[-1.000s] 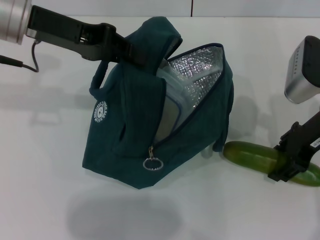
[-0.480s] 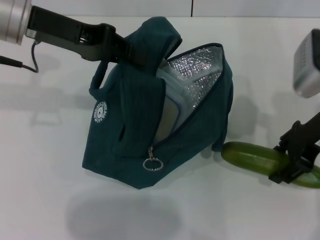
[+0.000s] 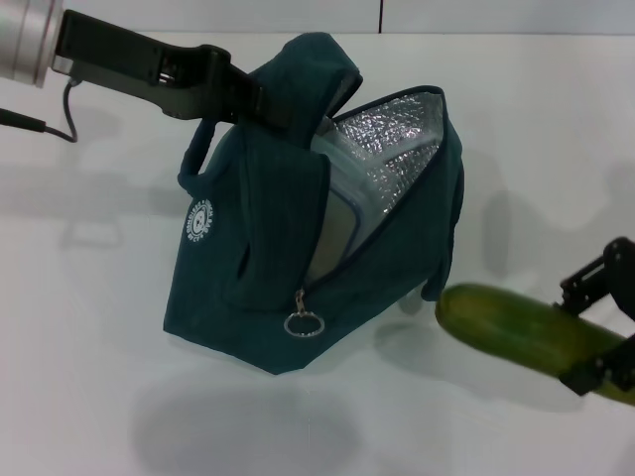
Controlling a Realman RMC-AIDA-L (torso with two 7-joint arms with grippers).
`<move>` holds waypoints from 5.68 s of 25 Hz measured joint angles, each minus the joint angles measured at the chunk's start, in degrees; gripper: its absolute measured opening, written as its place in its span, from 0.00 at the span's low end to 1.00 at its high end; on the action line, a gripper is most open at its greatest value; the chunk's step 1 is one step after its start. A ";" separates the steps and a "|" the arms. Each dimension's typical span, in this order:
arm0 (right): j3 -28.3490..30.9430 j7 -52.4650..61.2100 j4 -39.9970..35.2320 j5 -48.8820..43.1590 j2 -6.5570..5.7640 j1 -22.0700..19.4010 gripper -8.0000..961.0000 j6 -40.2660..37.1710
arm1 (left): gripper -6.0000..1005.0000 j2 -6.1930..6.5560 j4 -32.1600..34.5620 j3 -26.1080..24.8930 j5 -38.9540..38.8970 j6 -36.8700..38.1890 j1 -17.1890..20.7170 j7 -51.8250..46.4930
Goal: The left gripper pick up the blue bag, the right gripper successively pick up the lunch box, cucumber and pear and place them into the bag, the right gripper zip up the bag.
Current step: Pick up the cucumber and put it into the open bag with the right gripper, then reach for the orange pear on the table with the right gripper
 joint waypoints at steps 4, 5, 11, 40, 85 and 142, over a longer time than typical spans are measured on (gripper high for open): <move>3.97 -2.59 4.32 6.87 -1.70 -0.10 0.69 -0.30 | 0.05 0.00 0.01 0.00 0.00 -0.01 -0.03 -0.04; 5.20 -3.57 5.93 8.56 -2.13 -0.10 0.69 -0.31 | 0.05 0.00 0.01 0.00 0.00 -0.01 -0.03 -0.04; 11.04 -8.85 16.53 20.16 -3.22 -0.33 0.70 3.53 | 0.05 0.00 0.01 0.00 0.01 -0.01 -0.12 -0.01; -13.44 -38.50 33.52 55.46 3.52 -3.08 0.73 30.39 | 0.05 -0.01 -0.09 0.00 0.01 0.00 -0.22 0.36; -15.29 -46.58 34.45 77.82 0.78 -14.09 0.90 47.17 | 0.05 0.45 -0.19 -0.27 -0.01 -0.04 0.30 0.62; -36.20 -52.86 38.91 78.45 3.46 -2.84 0.89 70.14 | 0.05 4.57 -0.60 -5.97 0.02 0.09 6.00 2.03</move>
